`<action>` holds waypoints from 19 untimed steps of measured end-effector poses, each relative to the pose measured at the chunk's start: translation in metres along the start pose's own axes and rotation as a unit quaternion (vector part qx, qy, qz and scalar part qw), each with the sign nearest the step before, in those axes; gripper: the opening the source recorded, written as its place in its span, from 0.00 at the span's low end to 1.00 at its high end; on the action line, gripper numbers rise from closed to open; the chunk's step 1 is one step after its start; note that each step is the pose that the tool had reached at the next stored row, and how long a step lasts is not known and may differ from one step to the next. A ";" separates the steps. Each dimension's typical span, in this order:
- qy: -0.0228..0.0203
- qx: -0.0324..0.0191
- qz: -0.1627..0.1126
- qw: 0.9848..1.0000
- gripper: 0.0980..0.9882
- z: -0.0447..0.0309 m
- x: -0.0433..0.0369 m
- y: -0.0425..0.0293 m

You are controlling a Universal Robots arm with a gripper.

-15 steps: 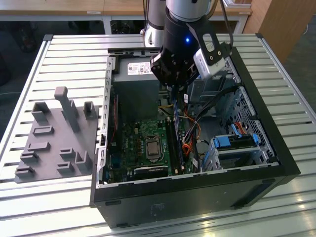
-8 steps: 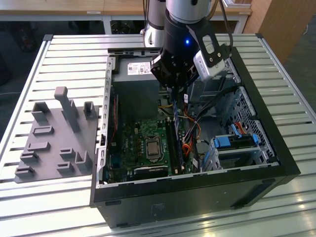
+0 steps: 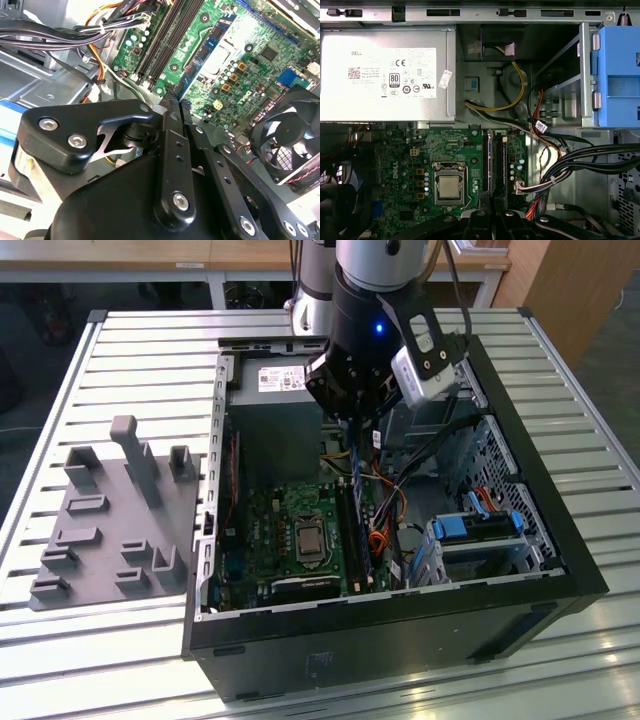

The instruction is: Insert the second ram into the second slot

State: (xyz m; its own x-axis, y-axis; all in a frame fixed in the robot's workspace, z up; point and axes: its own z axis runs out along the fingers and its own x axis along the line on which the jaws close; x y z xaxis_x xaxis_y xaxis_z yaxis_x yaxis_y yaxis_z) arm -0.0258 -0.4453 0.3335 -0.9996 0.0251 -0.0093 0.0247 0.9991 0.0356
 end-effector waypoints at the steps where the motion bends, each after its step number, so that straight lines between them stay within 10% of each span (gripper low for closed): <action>1: 0.000 0.000 0.000 1.000 0.04 0.0003 0.0000 -0.0001; 19: 0.000 0.000 0.000 1.000 0.04 0.0055 0.0000 -0.0024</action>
State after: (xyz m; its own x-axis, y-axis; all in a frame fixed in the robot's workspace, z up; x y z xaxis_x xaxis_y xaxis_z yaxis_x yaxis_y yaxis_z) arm -0.0258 -0.4475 0.3279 -0.9996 0.0251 -0.0093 0.0247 0.9991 0.0357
